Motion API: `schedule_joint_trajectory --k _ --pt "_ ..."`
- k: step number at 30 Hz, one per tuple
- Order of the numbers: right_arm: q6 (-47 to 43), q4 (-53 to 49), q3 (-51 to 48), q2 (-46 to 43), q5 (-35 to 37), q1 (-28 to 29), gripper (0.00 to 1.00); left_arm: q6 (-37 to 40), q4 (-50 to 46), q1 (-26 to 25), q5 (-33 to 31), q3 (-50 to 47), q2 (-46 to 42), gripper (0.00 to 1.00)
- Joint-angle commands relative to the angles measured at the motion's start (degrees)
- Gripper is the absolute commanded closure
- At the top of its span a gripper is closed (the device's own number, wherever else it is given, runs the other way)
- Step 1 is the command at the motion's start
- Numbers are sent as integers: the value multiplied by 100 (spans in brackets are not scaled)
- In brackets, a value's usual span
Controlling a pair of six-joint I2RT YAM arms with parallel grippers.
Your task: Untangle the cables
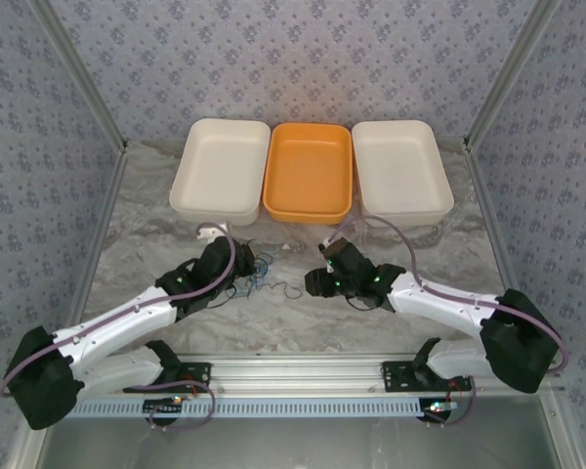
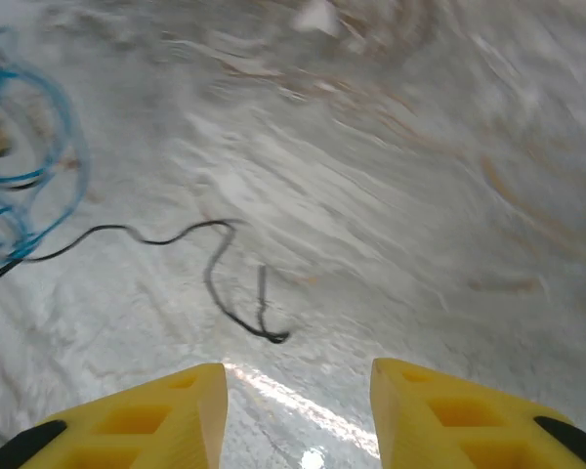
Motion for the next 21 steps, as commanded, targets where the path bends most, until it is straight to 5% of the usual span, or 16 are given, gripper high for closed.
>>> schedule_joint_trajectory --k 1,6,16,21 --pt "1578 379 -189 217 660 257 55 -126 -85 30 -186 22 -203 100" --pt "1596 -576 830 809 2303 1235 51 -147 -84 55 -214 -63 -345 100" --pt "-612 481 1666 2627 1755 1543 48 -164 -90 93 -114 -37 -299 100" --pt "-1458 1685 1022 2487 2075 1989 46 -112 -226 135 -67 41 -286 100"
